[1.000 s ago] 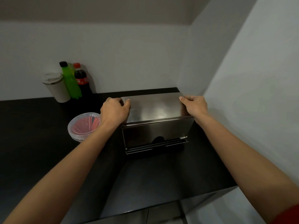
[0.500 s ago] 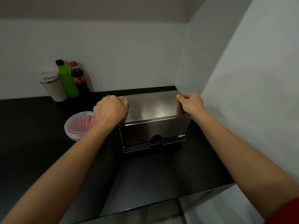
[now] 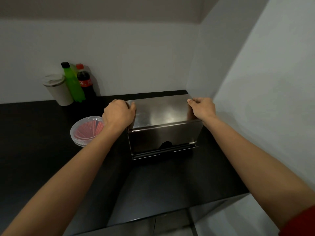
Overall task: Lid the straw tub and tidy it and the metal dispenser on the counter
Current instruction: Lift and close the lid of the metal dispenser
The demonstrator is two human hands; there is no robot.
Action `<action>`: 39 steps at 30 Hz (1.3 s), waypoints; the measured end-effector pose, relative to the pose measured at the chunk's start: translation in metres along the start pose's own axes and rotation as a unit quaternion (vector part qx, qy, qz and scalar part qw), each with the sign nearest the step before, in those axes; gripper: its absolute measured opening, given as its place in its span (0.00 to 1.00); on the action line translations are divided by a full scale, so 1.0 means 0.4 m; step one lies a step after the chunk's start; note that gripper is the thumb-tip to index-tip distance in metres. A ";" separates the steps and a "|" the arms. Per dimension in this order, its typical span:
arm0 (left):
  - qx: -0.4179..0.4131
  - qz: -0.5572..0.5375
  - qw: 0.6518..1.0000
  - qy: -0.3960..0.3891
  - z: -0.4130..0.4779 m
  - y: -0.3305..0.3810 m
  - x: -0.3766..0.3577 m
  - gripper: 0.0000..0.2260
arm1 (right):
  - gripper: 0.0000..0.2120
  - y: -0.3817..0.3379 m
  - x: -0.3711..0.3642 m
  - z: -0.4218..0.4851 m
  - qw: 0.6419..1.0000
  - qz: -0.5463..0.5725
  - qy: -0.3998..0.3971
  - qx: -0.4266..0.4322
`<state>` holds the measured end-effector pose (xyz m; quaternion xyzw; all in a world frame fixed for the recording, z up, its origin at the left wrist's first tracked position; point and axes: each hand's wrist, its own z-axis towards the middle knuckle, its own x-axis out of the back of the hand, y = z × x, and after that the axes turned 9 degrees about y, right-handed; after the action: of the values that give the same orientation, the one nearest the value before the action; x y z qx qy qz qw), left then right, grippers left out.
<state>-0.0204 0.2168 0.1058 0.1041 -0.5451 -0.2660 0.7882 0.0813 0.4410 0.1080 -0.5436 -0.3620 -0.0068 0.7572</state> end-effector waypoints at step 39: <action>0.011 -0.182 0.983 0.006 -0.042 -0.013 0.013 0.19 | 0.21 -0.014 -0.012 -0.061 0.992 -0.043 0.028 0.119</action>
<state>-0.0054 0.2074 0.1012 0.2120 -0.5148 -0.3988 0.7287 0.0887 0.4164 0.1064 -0.4326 -0.3624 -0.0113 0.8255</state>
